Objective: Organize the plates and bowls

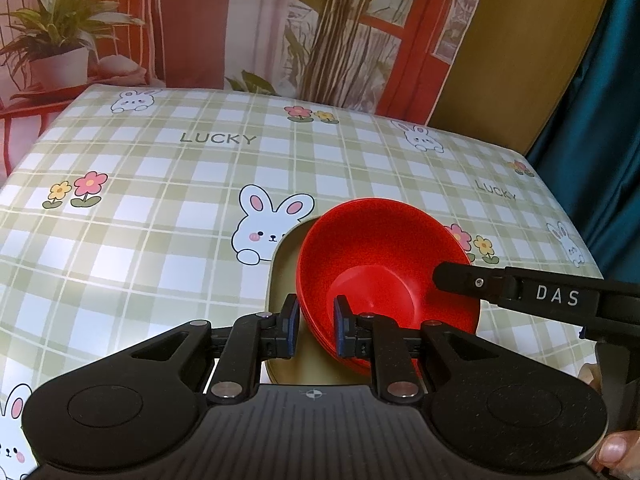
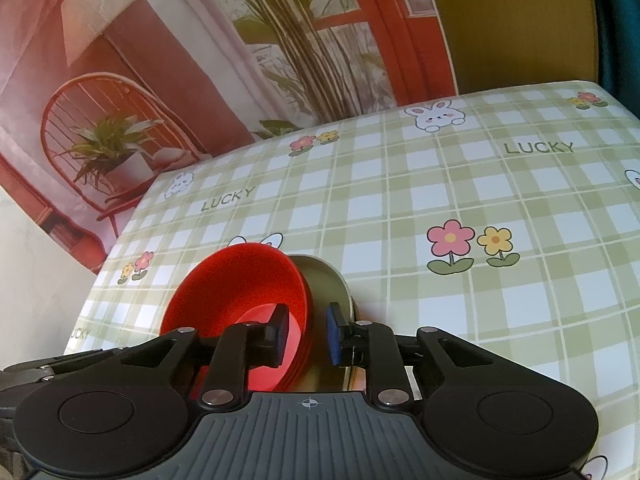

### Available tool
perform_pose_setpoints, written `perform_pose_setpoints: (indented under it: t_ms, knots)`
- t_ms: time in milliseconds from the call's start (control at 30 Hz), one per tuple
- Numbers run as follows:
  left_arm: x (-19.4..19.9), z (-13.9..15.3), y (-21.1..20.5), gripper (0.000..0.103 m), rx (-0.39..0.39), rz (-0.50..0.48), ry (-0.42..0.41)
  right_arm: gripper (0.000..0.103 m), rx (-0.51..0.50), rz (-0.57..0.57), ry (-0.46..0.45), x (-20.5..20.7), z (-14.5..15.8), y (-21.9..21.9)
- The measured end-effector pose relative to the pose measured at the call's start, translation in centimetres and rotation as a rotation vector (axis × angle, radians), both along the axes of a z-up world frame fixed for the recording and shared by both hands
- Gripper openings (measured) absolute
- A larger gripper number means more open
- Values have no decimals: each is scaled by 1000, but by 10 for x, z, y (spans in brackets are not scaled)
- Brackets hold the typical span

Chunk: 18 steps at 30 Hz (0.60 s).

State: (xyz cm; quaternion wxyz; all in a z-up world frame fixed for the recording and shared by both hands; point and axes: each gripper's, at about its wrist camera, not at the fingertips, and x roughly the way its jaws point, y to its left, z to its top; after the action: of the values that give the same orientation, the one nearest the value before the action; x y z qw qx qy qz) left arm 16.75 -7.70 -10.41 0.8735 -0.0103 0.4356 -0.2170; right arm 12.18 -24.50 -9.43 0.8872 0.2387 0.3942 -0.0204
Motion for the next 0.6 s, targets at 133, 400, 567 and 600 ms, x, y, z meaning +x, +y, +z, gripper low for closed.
perform_pose_setpoints:
  t_ms: [133, 400, 567, 600]
  knots:
    - [-2, 5, 0, 44, 10, -9, -25, 26, -22, -2, -10, -1, 5, 0]
    - [-4, 19, 4, 64, 48, 15, -96, 46, -117, 21, -43, -4, 15, 3]
    - [-6, 24, 7, 70, 60, 33, -127, 68, -158, 28, -53, -4, 20, 4]
    - [-6, 25, 7, 70, 64, 35, -136, 70, -162, 27, -53, -4, 21, 4]
